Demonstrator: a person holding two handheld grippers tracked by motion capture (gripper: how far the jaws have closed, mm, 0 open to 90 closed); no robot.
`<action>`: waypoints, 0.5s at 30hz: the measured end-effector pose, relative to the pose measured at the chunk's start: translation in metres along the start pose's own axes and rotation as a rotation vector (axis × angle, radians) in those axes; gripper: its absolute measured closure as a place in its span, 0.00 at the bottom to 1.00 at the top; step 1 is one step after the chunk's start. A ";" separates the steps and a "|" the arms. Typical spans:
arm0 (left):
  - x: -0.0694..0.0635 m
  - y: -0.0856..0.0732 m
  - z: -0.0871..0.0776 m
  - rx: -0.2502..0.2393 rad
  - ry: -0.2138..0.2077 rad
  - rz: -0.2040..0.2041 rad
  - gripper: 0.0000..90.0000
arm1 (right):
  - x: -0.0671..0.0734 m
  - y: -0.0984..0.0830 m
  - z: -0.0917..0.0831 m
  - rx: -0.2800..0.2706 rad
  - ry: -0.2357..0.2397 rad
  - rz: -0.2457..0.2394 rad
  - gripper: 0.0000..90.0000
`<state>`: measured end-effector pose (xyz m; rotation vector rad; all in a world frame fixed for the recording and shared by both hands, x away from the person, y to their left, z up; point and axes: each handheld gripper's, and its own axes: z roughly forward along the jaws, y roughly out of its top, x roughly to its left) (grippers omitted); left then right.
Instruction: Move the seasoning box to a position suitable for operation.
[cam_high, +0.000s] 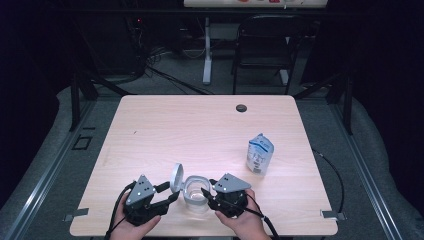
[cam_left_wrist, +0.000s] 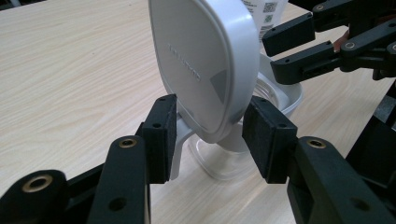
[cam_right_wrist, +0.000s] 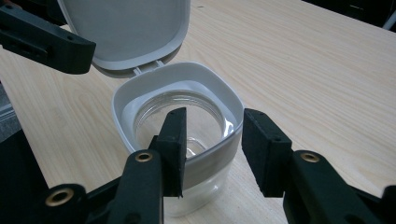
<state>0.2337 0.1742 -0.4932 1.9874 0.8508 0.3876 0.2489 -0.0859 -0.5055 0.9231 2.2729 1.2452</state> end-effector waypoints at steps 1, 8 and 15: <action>0.001 0.000 -0.001 -0.003 0.003 0.000 0.62 | 0.000 0.000 0.000 0.002 -0.001 -0.001 0.68; 0.002 -0.001 -0.002 -0.007 0.001 -0.001 0.62 | 0.000 0.000 0.000 0.007 -0.003 -0.005 0.68; 0.002 0.000 -0.005 -0.020 0.002 -0.008 0.59 | 0.000 0.000 0.000 0.005 -0.006 -0.004 0.67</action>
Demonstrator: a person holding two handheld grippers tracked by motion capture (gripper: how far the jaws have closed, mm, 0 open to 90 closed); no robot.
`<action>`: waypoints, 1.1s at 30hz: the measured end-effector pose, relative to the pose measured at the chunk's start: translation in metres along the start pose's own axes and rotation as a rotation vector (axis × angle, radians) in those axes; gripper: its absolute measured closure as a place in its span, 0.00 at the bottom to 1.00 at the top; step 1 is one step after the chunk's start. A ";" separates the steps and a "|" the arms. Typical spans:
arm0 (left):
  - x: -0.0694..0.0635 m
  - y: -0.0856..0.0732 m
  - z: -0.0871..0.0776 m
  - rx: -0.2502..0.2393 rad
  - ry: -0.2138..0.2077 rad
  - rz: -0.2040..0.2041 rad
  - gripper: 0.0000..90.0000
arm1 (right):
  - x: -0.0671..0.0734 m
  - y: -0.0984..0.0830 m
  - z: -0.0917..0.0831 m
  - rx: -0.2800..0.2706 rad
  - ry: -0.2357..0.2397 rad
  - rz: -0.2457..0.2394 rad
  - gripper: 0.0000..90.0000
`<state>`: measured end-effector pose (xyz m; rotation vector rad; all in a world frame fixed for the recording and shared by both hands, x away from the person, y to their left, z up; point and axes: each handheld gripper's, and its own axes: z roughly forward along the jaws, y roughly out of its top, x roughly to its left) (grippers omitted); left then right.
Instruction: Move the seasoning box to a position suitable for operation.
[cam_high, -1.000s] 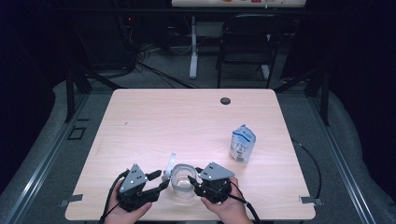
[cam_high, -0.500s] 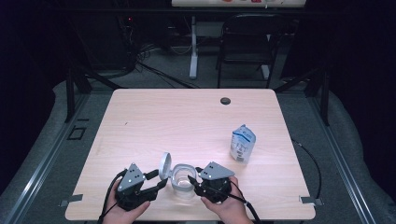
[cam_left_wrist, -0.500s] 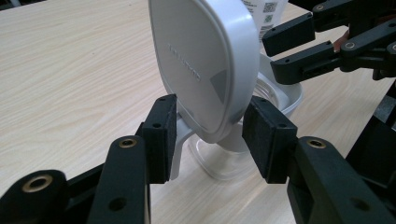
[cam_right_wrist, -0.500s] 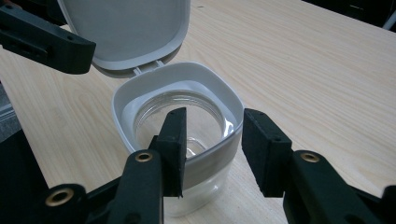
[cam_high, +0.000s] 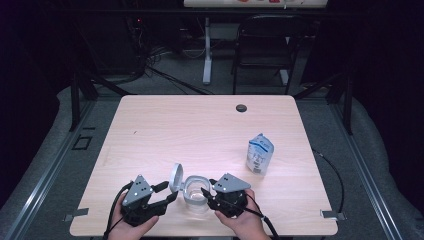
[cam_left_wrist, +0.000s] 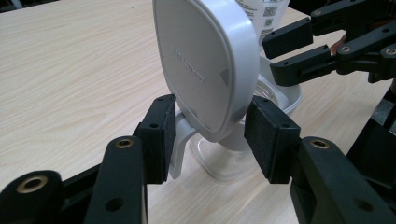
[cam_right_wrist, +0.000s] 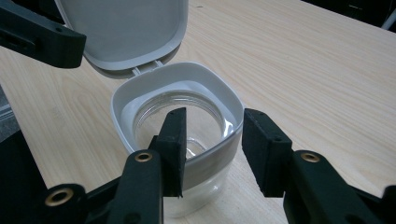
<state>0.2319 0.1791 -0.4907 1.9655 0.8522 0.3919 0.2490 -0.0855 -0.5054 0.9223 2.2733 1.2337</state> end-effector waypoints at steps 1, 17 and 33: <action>0.000 0.000 0.000 0.000 0.000 0.000 0.58 | 0.000 0.000 0.000 0.000 0.000 0.000 0.67; 0.004 -0.002 -0.010 0.010 -0.010 0.001 0.55 | -0.001 0.000 0.000 -0.001 -0.003 0.007 0.66; 0.019 -0.003 -0.026 -0.034 0.023 -0.028 0.57 | -0.007 0.003 -0.014 -0.042 -0.011 0.026 0.65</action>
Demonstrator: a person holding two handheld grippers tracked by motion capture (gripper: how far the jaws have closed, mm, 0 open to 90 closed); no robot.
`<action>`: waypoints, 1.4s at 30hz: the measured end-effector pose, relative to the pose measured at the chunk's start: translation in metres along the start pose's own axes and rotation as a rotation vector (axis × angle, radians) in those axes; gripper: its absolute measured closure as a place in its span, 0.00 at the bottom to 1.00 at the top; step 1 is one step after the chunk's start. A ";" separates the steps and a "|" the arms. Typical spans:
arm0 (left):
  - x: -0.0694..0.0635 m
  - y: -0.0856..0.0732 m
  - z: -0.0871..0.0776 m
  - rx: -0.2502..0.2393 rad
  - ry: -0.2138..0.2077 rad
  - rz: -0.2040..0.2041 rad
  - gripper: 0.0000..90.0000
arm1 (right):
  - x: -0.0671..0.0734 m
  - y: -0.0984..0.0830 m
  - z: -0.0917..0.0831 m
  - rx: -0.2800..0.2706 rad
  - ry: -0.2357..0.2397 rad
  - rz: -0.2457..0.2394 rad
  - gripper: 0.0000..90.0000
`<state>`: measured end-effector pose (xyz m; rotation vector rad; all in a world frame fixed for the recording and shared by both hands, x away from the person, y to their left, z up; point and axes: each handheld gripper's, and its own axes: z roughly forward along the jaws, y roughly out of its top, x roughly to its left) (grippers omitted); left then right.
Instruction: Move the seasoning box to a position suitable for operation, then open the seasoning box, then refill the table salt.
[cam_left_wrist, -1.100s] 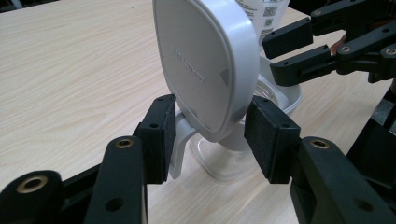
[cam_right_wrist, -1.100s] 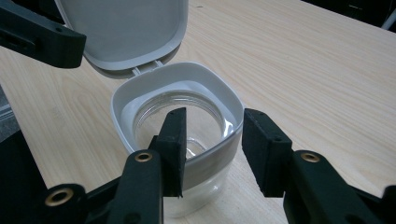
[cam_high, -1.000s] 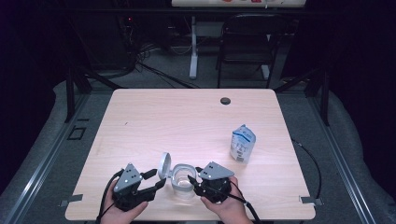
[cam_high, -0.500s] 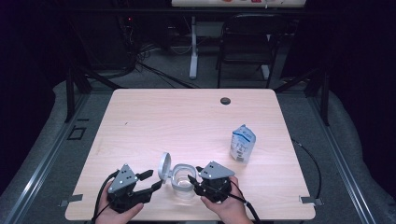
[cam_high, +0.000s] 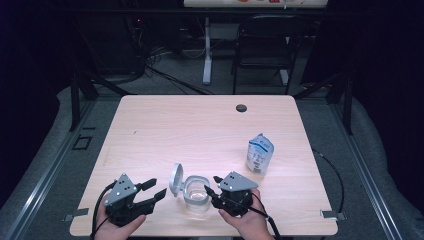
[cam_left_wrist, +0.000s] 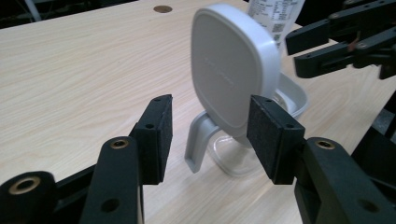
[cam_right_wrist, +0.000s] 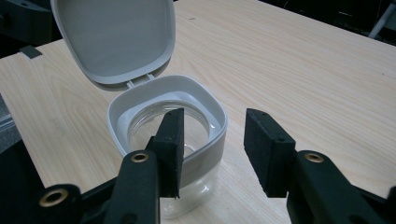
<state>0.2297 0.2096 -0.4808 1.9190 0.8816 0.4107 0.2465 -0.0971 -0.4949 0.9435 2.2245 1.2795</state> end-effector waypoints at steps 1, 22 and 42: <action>0.002 -0.001 0.001 -0.003 0.002 -0.005 0.57 | -0.001 0.000 -0.003 -0.004 -0.004 0.002 0.65; 0.020 -0.014 0.011 0.017 0.041 -0.030 0.58 | -0.007 0.003 -0.018 -0.039 -0.017 0.021 0.63; 0.027 -0.024 0.021 0.040 0.049 -0.036 0.56 | -0.043 -0.010 -0.053 -0.045 -0.111 0.072 0.60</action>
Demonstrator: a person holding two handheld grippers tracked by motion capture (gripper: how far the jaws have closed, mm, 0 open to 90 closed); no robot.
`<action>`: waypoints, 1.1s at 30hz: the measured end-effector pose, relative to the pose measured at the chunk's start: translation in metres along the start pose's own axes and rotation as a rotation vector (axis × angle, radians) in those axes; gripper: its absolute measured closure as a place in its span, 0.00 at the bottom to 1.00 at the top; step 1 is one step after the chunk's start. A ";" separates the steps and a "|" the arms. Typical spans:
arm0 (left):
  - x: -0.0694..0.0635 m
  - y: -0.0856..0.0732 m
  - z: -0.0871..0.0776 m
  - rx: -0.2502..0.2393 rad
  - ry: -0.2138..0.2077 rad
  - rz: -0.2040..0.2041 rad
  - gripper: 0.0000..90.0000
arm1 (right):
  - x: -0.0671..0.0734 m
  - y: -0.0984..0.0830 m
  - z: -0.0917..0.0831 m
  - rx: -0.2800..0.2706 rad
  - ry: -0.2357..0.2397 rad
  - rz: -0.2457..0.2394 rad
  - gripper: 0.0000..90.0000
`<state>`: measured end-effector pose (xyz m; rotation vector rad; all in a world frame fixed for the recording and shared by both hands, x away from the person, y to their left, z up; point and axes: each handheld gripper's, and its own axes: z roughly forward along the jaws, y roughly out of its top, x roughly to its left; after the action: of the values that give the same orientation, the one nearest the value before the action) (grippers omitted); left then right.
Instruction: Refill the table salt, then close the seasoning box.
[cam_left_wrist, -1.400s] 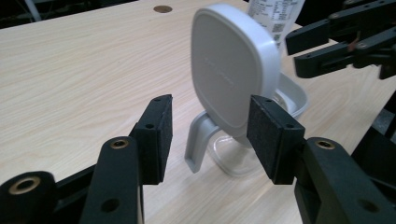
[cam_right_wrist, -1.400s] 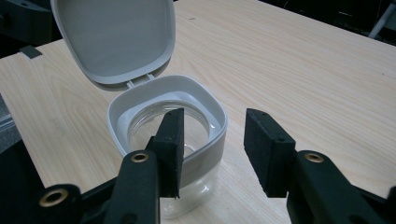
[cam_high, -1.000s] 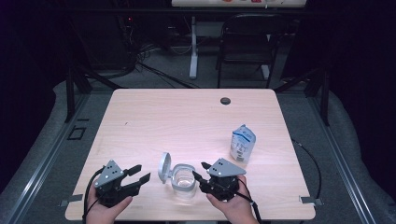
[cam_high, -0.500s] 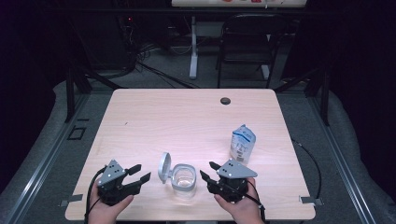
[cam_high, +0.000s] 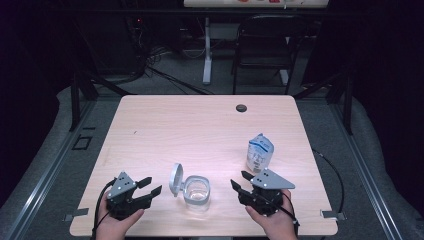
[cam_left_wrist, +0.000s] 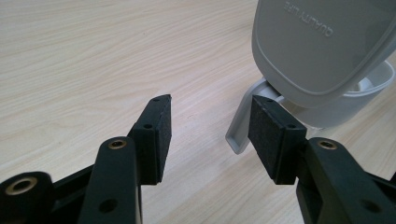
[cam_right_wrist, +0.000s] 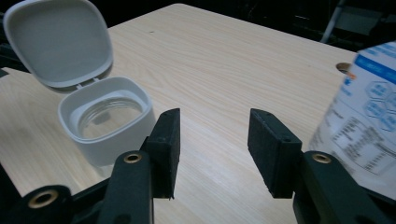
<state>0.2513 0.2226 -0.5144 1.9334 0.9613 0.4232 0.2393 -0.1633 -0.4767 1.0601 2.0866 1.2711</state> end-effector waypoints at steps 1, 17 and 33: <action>0.000 0.000 0.000 0.004 0.001 0.003 0.56 | -0.005 -0.002 -0.003 -0.007 -0.010 0.014 0.60; 0.012 -0.008 0.004 0.015 0.024 -0.007 0.56 | -0.034 -0.016 -0.016 -0.001 -0.095 0.057 0.58; 0.005 -0.016 0.013 0.049 0.041 0.008 0.56 | -0.060 -0.030 -0.014 0.002 -0.171 0.112 0.54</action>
<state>0.2550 0.2237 -0.5349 1.9797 0.9995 0.4496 0.2534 -0.2268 -0.4972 1.2564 1.9244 1.1855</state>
